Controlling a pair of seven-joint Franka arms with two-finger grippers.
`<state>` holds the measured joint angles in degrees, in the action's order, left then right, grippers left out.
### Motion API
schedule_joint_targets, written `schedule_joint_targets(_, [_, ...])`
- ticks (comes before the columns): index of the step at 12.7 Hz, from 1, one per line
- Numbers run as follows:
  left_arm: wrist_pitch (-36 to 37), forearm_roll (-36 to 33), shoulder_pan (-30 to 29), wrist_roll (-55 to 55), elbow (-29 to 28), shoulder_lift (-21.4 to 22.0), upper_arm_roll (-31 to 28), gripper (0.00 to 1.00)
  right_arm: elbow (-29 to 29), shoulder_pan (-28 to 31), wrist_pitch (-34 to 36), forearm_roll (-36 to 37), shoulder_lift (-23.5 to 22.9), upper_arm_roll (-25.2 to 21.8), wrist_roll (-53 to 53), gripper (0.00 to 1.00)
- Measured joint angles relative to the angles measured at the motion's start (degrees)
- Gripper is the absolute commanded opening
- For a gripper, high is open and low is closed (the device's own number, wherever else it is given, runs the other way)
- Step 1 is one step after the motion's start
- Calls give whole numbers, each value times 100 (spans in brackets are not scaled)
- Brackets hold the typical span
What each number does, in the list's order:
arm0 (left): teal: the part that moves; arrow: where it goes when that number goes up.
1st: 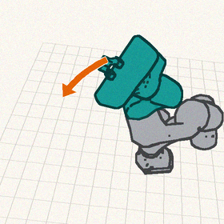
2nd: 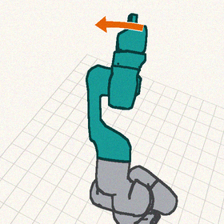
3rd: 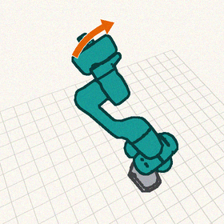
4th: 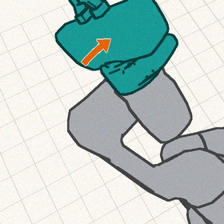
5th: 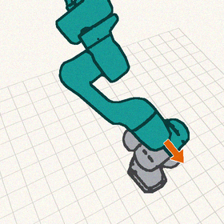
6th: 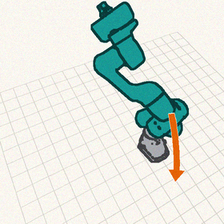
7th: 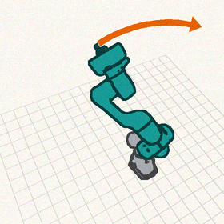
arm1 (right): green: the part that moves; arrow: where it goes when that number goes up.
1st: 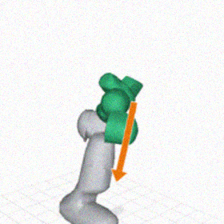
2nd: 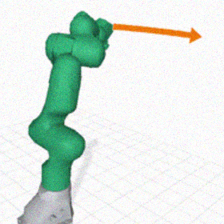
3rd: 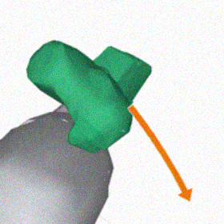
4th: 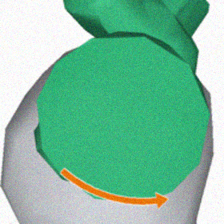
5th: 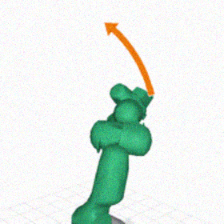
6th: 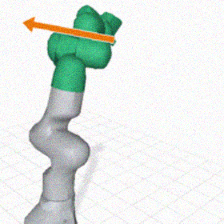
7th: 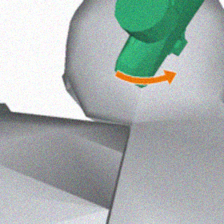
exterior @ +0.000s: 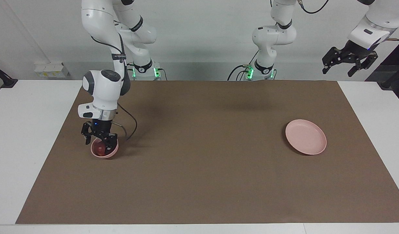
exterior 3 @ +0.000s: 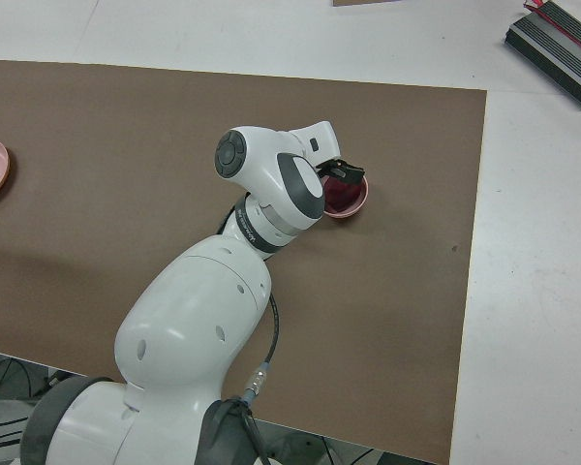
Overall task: Move apple from plate to bowl
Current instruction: 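Lower the apple into the bowl and open the right gripper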
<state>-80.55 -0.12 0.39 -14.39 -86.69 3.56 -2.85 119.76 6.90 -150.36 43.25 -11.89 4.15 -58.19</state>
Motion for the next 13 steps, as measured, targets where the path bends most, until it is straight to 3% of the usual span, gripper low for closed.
schedule_joint_targets(4, [-36,-55,3,0,0,0,34,100,-913,-53,1666,-1884,-66,492,800,100])
schedule_joint_targets(9, [-113,-58,3,11,0,0,35,100,-1603,-49,2791,-3257,-71,518,3064,100])
schedule_joint_targets(13, [-205,-58,3,183,0,0,51,100,-1990,8,3770,-3865,47,517,4383,100])
